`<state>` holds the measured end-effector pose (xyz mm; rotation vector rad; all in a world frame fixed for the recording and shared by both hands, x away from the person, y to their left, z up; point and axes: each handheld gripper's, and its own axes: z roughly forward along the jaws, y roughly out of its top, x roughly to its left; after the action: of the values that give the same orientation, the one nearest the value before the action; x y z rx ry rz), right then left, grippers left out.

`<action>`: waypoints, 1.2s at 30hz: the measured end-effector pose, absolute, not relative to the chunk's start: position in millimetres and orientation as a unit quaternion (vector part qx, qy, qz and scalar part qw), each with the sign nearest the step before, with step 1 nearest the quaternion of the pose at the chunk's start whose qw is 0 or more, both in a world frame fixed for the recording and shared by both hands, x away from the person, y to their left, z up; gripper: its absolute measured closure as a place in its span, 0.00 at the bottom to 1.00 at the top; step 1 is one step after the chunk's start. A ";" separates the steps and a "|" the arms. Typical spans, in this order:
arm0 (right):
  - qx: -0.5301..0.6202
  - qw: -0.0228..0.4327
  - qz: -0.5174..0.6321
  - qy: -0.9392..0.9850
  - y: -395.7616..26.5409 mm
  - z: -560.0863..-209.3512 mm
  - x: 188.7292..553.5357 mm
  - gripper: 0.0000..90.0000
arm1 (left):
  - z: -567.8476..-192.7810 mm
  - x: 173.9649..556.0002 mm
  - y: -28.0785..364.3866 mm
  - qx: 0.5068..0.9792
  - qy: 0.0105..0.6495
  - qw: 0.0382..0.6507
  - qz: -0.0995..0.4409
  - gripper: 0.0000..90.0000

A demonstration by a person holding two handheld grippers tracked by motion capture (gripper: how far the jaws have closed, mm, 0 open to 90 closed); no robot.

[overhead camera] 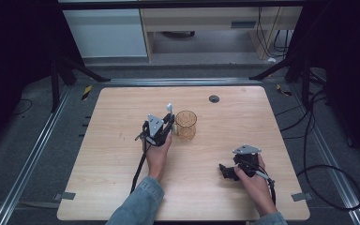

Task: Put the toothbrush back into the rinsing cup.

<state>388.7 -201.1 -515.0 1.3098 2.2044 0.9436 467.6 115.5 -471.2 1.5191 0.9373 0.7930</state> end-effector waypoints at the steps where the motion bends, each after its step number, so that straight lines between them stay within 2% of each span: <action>1: 0.469 0.203 0.338 0.790 -201.2 -515.0 388.7 0.00 | -471.2 467.6 115.5 0.644 0.398 0.560 0.336 0.85; 26: 0.469 0.203 0.338 0.790 -201.2 -515.0 388.7 0.00 | -464.2 463.0 121.2 0.648 0.400 0.558 0.329 0.74; 36: 0.469 0.203 0.338 0.790 -201.2 -515.0 388.7 0.00 | -455.4 455.8 132.0 0.663 0.390 0.546 0.331 0.64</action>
<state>388.7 -201.2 -515.0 1.3094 2.2049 0.9438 455.8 132.0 -455.4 1.5726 0.9234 0.7849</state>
